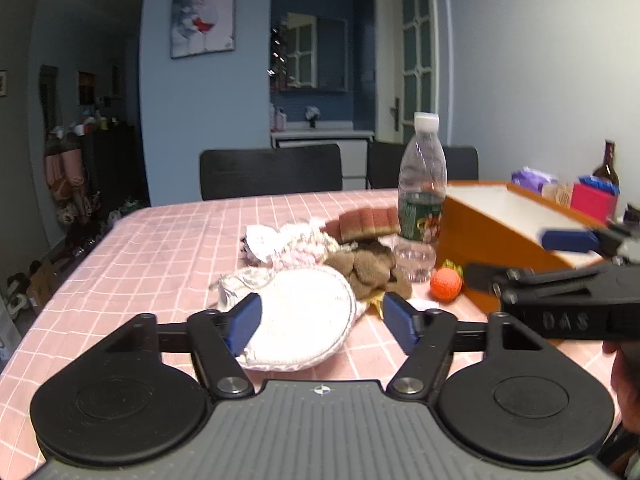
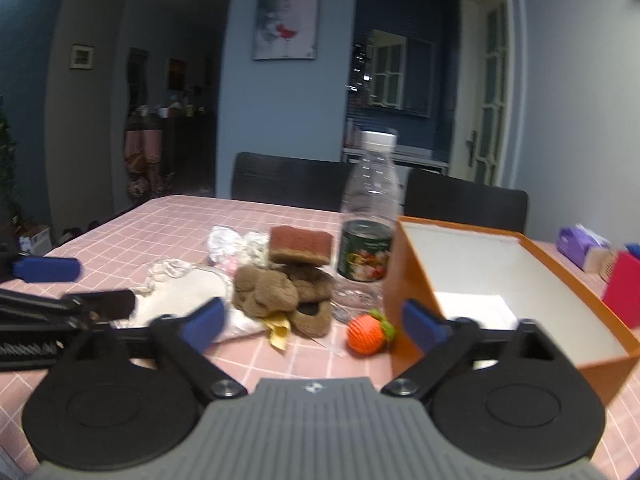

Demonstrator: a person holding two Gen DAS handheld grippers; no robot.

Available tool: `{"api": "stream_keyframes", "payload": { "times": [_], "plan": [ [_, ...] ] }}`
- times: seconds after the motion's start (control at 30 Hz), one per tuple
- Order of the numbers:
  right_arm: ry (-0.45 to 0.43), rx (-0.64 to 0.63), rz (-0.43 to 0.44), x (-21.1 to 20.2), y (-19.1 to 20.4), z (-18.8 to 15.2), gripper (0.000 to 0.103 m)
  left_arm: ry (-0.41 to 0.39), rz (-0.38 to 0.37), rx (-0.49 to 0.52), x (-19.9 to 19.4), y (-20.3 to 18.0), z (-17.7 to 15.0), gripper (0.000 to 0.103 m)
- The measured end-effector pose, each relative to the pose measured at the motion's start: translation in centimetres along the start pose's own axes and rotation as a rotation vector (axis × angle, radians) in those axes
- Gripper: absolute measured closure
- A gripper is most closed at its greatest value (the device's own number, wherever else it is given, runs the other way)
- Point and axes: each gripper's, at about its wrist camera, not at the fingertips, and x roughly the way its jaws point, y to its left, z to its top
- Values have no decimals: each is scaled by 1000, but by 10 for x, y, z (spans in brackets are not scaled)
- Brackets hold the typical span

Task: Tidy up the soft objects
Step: 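Grasp the white round cotton pad with the left gripper while the right gripper grasps the yellow Deeyeo snack bag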

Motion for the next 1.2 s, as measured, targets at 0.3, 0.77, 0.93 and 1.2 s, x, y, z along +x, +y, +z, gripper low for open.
{"api": "stream_keyframes", "payload": {
  "times": [0.3, 0.77, 0.93, 1.2],
  "plan": [
    [133, -22, 46, 49, 8, -13, 43, 97, -45, 39, 38, 6, -18, 15],
    [228, -36, 18, 97, 6, -23, 36, 180, 28, 250, 98, -17, -36, 22],
    [236, -37, 19, 106, 6, -21, 32, 165, 80, 278, 101, -11, -31, 35],
    [253, -33, 53, 122, 13, -21, 31, 99, 132, 145, 84, 21, -6, 35]
  ]
}}
